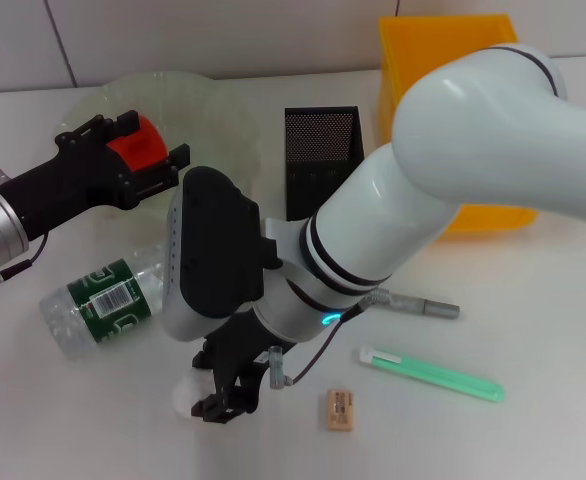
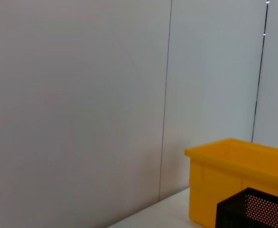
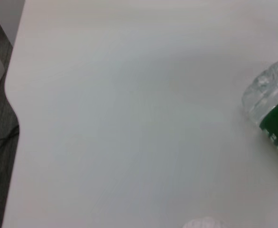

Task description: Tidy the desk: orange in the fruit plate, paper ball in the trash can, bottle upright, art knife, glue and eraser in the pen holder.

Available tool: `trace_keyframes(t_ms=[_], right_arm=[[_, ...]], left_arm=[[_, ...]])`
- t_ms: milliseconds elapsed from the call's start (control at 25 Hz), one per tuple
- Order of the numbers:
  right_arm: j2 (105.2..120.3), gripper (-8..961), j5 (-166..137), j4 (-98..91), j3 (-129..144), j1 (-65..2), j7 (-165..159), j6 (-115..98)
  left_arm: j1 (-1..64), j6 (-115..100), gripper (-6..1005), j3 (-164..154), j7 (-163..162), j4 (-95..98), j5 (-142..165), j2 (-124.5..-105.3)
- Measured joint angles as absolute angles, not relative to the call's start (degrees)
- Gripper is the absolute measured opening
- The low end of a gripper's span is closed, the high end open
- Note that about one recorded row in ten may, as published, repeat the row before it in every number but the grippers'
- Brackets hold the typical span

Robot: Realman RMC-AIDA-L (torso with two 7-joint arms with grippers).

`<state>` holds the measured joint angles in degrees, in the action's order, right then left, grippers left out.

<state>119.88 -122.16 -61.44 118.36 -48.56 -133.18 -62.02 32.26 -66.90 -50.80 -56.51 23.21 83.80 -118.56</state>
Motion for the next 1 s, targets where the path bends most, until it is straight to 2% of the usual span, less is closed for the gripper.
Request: trace_keyframes(t_ms=[160, 360, 640, 1000], right_arm=[[119.89, 467, -122.16, -61.61, 118.39, -48.26, -133.16, -61.92], [119.88, 346, -122.16, -62.11, 118.06, -47.92, -133.24, -61.91], [119.87, 303, -122.16, -63.85, 115.1, -46.28, -133.2, -62.52], [119.5, 304, -122.3, -68.47, 106.81, -42.64, -132.39, -67.04]], left_arm=[[32.32, -66.71, 839, -50.8, -56.51, 23.21, 83.84, -118.56], [32.35, -66.55, 838, -50.8, -56.51, 23.2, 83.85, -118.56], [32.34, -66.52, 838, -50.8, -56.45, 23.2, 83.85, -118.64], [32.21, -66.53, 837, -50.8, -56.43, 23.2, 83.85, -118.65]])
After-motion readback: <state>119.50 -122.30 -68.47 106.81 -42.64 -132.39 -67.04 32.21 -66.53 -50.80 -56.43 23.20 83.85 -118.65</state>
